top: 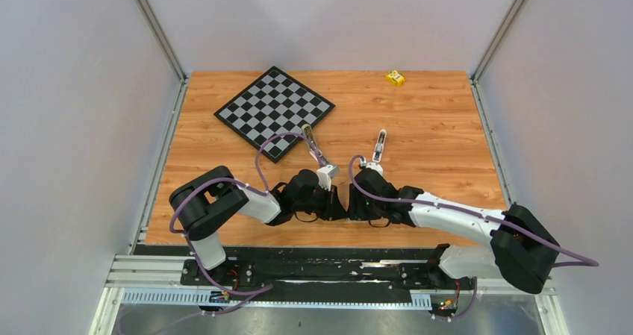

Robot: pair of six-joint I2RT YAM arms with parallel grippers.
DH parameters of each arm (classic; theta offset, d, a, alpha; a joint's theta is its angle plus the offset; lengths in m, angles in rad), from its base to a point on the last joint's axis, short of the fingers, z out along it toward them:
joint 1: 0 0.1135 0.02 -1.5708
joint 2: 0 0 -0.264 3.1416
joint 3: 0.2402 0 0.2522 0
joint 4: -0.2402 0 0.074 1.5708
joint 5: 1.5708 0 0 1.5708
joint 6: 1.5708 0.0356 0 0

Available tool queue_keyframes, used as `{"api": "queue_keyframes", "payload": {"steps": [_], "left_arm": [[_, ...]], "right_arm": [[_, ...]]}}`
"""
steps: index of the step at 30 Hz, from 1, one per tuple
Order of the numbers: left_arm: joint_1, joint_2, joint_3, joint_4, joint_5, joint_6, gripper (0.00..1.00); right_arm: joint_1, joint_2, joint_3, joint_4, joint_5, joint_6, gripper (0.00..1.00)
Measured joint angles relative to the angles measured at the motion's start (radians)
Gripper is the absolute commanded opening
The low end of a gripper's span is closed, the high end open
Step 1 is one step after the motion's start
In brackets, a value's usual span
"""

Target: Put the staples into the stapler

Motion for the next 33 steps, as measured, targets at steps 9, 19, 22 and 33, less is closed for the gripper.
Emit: {"api": "queue_keyframes", "payload": {"steps": [9,19,22,33], "left_arm": [[0.000,0.000,0.000,0.000,0.001,0.000,0.08],[0.000,0.000,0.000,0.005,0.002,0.000,0.08],[0.000,0.000,0.000,0.005,0.002,0.000,0.08],[0.000,0.000,0.000,0.010,0.002,-0.001,0.08]], "right_arm": [[0.000,-0.100,-0.027,0.064,-0.013,-0.006,0.44],[0.000,-0.066,-0.029,-0.001,0.006,0.010,0.46],[0.000,-0.046,-0.029,-0.013,0.006,0.013,0.47],[0.000,-0.029,-0.029,0.002,0.006,0.016,0.48]]}}
